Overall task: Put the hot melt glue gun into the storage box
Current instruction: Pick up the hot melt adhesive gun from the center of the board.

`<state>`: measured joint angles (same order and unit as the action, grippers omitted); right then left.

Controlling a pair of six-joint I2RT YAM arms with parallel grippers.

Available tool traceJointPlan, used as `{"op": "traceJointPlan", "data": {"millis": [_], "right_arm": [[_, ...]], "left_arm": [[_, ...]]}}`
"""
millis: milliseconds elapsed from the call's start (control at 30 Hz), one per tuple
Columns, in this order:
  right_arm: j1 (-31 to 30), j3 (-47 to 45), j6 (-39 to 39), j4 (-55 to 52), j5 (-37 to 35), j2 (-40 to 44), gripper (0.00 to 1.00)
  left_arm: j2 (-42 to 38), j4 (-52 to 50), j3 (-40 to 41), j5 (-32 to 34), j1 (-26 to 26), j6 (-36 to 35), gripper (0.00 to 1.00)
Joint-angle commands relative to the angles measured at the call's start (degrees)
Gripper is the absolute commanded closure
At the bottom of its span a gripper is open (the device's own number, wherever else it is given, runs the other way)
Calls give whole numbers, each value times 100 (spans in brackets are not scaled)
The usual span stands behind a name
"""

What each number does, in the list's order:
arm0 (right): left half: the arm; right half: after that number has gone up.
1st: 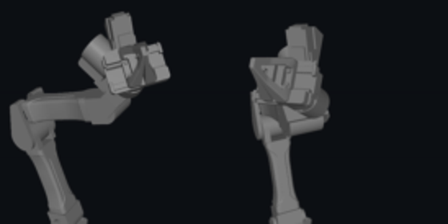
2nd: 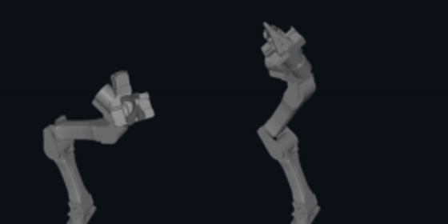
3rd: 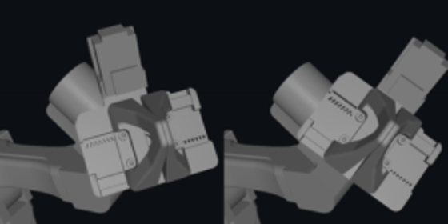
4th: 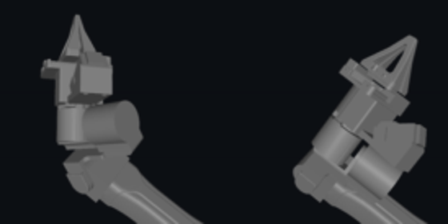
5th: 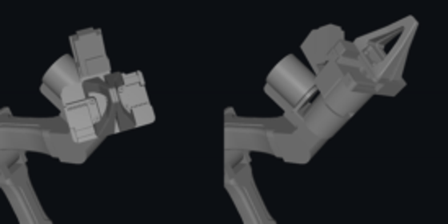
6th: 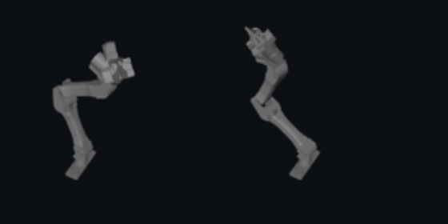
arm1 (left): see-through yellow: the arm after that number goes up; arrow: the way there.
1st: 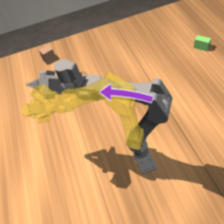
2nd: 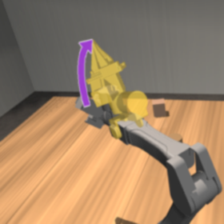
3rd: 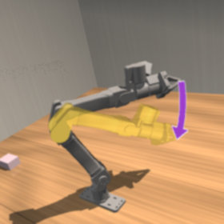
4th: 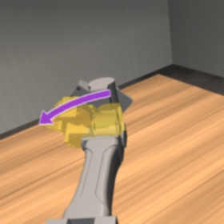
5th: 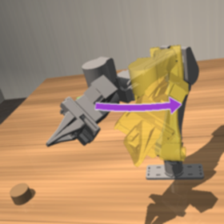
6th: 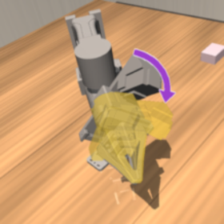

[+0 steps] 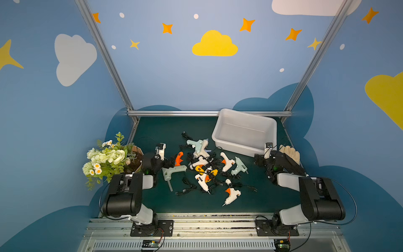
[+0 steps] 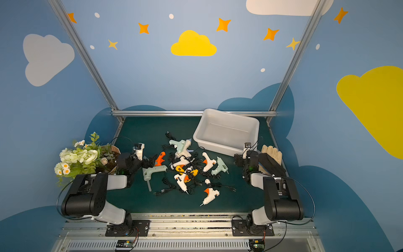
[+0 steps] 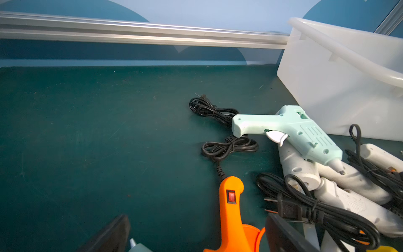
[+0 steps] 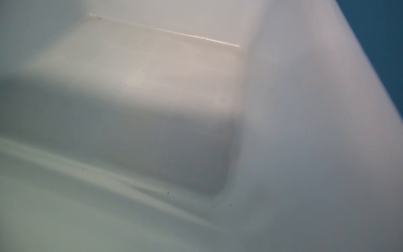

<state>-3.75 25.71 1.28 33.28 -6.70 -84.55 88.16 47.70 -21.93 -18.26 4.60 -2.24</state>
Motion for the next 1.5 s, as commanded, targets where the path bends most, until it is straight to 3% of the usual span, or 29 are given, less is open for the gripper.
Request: {"op": "traceJointPlan", "data": {"millis": [0,933,1400,1467], "right_arm": [[19,65,-62,162,-51,34,1],[12,82,-81,156,-74,54,2],[17,688,-642,-2107,-1143,1199,2],[9,716,-746,-2377,-1248,1451,2]], "left_arm": [[-22,106,39,-81,12,-57,0],[-20,108,37,-81,14,-57,0],[-395,53,156,167,-135,-128,0],[-672,-348,13,57,-163,-174,0]]}}
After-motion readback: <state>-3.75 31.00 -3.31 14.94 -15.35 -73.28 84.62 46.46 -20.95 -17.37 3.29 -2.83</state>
